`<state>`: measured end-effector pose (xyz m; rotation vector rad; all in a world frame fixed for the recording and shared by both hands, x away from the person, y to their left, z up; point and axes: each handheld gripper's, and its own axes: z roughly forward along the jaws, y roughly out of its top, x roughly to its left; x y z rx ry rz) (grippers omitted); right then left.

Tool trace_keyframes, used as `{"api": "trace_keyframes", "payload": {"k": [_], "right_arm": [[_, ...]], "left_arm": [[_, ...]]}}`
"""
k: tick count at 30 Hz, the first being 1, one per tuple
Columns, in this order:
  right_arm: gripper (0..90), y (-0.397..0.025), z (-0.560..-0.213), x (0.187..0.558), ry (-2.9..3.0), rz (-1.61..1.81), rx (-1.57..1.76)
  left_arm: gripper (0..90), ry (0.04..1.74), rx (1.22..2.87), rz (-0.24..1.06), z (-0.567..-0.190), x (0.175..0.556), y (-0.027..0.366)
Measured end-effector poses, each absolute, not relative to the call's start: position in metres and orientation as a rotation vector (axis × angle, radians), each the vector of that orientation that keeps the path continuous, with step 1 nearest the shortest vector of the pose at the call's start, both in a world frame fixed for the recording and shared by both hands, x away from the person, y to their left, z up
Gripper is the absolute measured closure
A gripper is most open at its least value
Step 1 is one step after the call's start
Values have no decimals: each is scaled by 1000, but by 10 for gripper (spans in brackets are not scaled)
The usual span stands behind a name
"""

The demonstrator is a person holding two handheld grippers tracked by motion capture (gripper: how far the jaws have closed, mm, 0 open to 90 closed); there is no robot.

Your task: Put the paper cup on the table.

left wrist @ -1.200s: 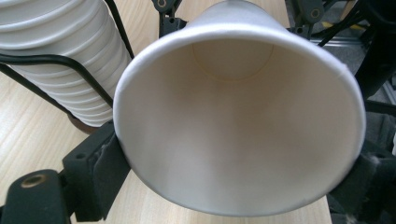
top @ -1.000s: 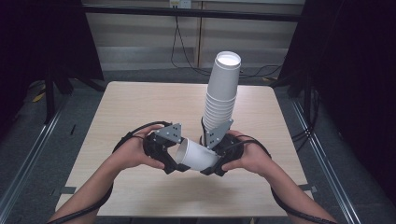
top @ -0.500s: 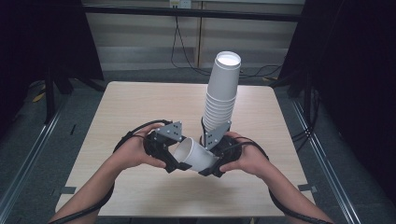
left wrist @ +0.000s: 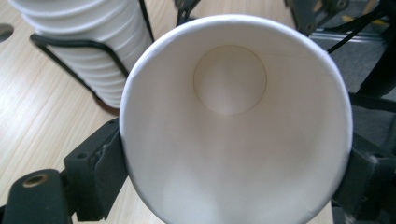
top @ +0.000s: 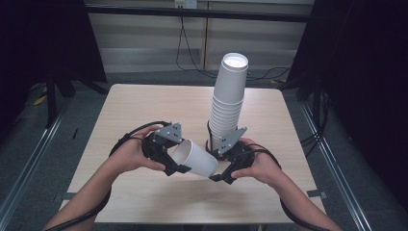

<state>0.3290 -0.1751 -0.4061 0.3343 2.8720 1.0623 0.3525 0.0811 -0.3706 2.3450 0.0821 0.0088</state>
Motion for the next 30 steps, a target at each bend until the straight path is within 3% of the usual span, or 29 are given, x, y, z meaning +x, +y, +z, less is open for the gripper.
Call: {"api": "trace_keyframes", "payload": {"k": [30], "right_arm": [[148, -239, -471, 314, 2744, 997, 581]], "left_arm": [[118, 296, 2445, 37, -389, 369, 107]]}}
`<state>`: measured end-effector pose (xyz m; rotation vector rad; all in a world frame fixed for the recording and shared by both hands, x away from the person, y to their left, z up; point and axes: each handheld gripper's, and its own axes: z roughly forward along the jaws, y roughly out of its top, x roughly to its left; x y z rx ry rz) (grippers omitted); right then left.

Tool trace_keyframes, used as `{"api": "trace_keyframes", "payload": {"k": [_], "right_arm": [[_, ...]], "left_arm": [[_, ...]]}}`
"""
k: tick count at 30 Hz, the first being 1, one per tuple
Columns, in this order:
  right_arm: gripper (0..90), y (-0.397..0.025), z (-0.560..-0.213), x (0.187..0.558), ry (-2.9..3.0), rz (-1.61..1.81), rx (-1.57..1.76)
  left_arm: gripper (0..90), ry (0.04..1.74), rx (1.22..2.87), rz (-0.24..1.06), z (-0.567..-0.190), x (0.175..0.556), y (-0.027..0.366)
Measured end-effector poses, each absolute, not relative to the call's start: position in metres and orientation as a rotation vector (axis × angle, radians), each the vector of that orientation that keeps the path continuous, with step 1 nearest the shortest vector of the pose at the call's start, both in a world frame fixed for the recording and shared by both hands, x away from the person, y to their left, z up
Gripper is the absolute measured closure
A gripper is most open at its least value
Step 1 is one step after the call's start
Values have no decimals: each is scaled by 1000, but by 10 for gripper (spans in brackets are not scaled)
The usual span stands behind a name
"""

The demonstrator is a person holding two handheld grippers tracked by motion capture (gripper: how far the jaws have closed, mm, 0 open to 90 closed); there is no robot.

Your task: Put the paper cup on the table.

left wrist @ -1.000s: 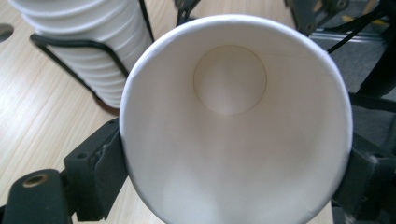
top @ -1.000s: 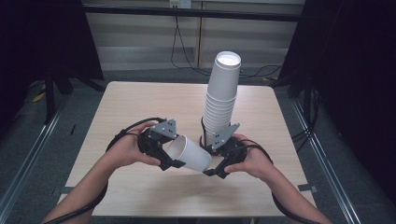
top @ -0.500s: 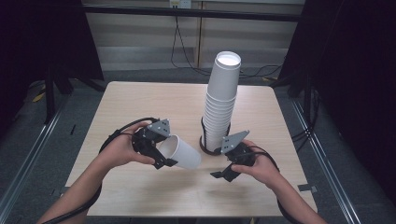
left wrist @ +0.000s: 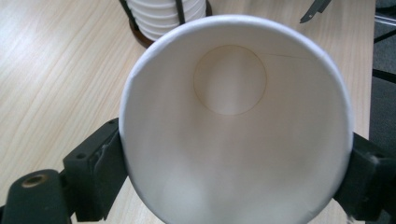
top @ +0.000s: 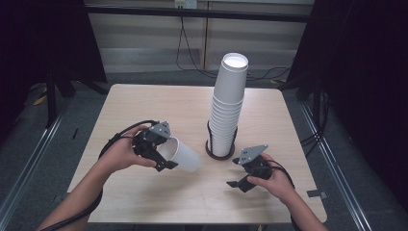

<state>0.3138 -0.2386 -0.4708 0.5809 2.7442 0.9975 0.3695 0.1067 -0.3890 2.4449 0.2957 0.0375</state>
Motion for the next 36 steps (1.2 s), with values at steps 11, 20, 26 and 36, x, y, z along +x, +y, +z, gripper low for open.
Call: {"api": "trace_keyframes", "payload": {"k": [11, 20, 26, 36], "right_arm": [[148, -253, -487, 310, 2662, 989, 655], [142, -260, -495, 309, 2643, 982, 697], [135, -263, -498, 308, 2622, 1017, 724], [129, -269, -503, 306, 2588, 1077, 803]], "left_arm": [[114, 383, 2479, 58, -394, 381, 115], [112, 424, 2494, 76, -397, 387, 120], [110, 463, 2482, 83, -399, 390, 120], [107, 504, 2487, 98, -402, 396, 123]]}}
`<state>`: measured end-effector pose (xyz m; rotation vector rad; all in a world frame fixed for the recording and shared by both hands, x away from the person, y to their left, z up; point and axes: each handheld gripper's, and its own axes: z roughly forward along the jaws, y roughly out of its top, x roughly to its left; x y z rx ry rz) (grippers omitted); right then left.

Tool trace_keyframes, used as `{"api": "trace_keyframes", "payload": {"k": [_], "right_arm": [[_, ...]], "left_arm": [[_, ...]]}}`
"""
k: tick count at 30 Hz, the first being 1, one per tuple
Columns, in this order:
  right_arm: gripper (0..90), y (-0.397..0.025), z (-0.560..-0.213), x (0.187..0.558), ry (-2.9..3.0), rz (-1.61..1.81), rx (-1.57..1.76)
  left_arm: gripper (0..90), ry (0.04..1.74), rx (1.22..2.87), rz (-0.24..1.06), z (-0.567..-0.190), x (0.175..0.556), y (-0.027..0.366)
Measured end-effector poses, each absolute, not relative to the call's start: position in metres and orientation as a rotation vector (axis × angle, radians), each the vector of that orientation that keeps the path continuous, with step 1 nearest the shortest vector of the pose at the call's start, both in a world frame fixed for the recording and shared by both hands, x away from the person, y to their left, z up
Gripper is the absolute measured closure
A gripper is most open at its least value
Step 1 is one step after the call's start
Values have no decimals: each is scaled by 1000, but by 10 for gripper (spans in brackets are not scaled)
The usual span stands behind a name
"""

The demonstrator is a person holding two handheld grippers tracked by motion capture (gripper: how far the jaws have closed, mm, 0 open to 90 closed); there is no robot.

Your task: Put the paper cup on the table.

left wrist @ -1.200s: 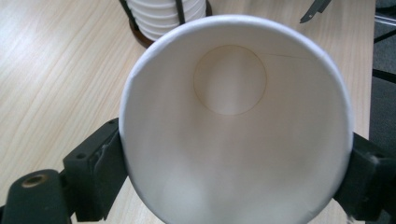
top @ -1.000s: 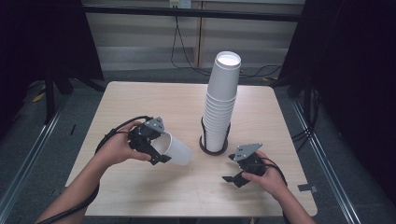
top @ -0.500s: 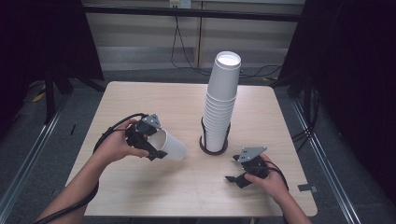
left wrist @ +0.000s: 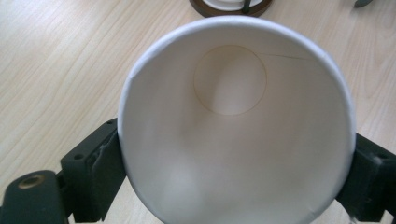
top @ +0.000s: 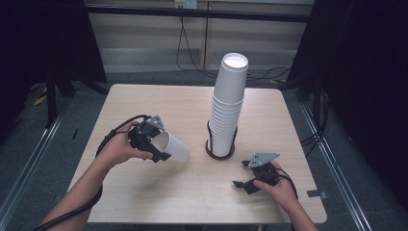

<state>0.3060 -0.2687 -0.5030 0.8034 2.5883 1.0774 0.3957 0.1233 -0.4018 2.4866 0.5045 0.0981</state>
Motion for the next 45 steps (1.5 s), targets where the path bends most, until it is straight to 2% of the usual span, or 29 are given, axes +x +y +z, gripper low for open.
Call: {"api": "trace_keyframes", "payload": {"k": [32, 45], "right_arm": [[129, -269, -503, 307, 2591, 1081, 810], [131, -269, -503, 306, 2589, 1079, 808]], "left_arm": [[91, 548, 2575, 177, -404, 411, 123], [79, 570, 2562, 162, -408, 413, 120]]}}
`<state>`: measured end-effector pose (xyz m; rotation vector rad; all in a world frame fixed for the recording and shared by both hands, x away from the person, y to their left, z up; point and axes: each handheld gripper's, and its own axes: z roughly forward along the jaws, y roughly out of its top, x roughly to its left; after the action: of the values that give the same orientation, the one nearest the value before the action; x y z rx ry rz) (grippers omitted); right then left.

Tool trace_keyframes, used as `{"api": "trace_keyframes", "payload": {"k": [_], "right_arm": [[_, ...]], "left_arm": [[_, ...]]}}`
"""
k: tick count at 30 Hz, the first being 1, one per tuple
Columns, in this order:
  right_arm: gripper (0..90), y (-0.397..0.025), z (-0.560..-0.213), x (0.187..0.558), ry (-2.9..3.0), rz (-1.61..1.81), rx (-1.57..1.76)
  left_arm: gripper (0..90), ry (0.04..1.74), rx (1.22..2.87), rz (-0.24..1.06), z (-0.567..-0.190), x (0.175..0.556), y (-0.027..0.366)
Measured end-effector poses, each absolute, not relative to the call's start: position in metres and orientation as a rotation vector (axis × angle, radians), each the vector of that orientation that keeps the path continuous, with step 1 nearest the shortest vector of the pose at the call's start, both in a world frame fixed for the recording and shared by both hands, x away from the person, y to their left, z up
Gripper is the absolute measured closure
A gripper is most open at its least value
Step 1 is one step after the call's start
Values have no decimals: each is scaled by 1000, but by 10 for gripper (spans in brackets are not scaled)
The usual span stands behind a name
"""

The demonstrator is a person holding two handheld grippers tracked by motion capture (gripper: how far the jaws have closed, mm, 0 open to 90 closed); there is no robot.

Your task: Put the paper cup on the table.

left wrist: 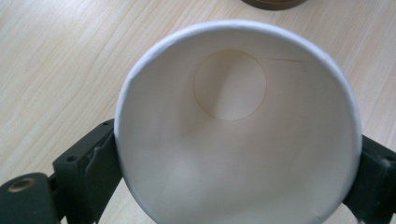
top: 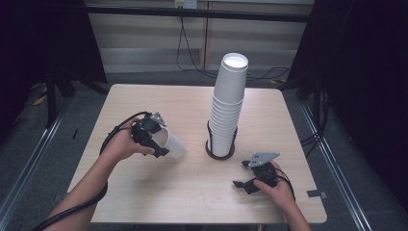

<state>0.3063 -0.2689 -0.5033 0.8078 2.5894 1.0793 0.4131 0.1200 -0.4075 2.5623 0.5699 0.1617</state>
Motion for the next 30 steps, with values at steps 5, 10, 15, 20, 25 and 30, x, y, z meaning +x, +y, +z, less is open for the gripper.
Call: {"api": "trace_keyframes", "payload": {"k": [5, 10, 15, 20, 25, 30], "right_arm": [[132, -269, -503, 306, 2588, 1081, 814], [134, -269, -503, 306, 2587, 1081, 814], [134, -269, -503, 306, 2588, 1081, 812], [134, -269, -503, 306, 2588, 1082, 813], [134, -269, -503, 305, 2587, 1082, 811], [134, -269, -503, 305, 2588, 1082, 811]], "left_arm": [[77, 568, 2560, 154, -408, 413, 117], [75, 562, 2563, 155, -410, 414, 114], [71, 566, 2550, 144, -412, 414, 112], [71, 553, 2551, 150, -412, 416, 111], [69, 559, 2538, 157, -414, 417, 110], [69, 568, 2520, 152, -416, 418, 108]]}}
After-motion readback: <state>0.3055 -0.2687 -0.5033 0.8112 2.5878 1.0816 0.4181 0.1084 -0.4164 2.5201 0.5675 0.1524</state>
